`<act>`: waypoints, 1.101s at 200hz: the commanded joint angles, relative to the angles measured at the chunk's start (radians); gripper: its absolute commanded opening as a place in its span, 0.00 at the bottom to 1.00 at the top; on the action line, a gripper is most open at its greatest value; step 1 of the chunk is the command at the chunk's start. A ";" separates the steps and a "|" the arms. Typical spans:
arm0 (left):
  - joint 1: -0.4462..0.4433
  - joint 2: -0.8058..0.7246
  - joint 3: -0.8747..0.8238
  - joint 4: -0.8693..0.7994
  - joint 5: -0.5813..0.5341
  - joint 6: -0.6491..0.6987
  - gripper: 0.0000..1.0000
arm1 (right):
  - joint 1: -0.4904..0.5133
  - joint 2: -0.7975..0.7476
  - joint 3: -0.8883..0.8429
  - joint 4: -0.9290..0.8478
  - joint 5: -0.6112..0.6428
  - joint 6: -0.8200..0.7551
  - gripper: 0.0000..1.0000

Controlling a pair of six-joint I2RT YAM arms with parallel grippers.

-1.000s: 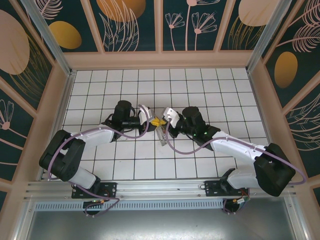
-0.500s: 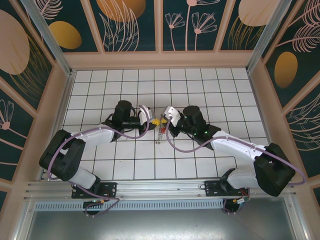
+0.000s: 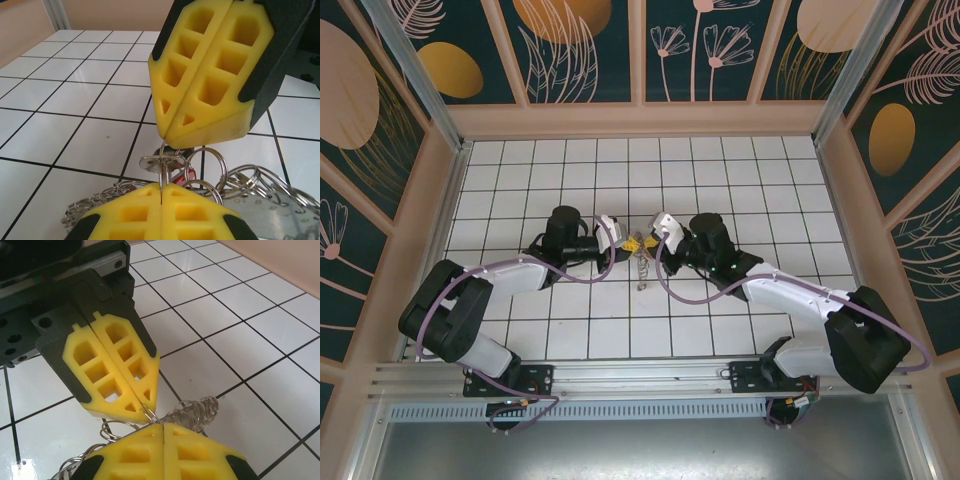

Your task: Put the keys on the keyring

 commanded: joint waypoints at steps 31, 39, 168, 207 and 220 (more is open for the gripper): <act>0.001 -0.004 0.018 -0.050 0.013 0.012 0.14 | 0.002 -0.005 0.033 0.067 -0.031 -0.008 0.00; 0.001 -0.004 0.021 -0.052 0.013 0.011 0.15 | 0.005 -0.004 0.037 0.063 -0.029 -0.009 0.00; 0.001 -0.017 0.065 -0.114 0.005 0.025 0.27 | 0.019 -0.001 0.060 0.010 -0.046 -0.039 0.00; 0.001 -0.007 0.080 -0.138 0.017 0.040 0.26 | 0.019 0.001 0.067 -0.005 -0.060 -0.049 0.00; 0.001 -0.002 0.086 -0.148 0.018 0.049 0.26 | 0.020 0.001 0.068 -0.007 -0.061 -0.047 0.00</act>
